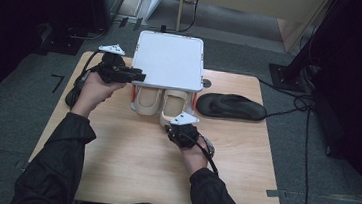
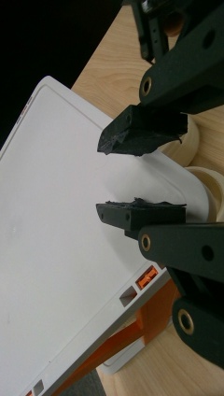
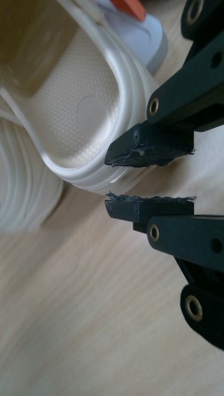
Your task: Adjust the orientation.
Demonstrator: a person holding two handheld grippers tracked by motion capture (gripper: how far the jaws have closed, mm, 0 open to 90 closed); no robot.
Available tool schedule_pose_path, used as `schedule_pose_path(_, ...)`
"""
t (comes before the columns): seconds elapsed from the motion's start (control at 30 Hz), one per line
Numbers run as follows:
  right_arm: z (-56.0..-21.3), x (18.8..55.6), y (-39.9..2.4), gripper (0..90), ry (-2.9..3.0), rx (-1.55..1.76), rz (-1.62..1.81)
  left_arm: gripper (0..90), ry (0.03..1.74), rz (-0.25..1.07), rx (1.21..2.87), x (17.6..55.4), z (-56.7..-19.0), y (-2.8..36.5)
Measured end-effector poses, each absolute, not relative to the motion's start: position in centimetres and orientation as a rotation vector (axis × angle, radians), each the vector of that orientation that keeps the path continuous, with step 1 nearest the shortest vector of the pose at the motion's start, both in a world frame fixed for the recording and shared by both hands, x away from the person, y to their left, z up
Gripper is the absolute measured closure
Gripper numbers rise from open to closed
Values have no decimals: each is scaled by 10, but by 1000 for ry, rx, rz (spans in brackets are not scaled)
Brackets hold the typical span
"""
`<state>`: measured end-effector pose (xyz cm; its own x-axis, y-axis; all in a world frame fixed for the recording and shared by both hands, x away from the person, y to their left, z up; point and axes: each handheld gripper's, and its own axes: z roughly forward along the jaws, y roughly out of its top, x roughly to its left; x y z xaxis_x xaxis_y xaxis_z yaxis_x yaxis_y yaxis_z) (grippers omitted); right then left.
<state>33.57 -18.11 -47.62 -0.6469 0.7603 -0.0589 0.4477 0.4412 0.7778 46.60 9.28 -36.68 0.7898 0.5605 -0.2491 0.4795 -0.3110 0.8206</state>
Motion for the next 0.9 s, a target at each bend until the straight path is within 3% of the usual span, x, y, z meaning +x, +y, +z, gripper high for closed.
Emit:
schedule_pose_path(0.5,-479,370,-192,696,2274,1050,1085,651,780,103,1961,466,-367,93)
schedule_pose_path(0.7,-476,367,-197,667,2300,1100,1140,648,783,100,1959,466,-367,93)
schedule_pose_path(0.9,-470,356,-206,601,2346,1142,1213,564,801,52,1948,465,-365,94)
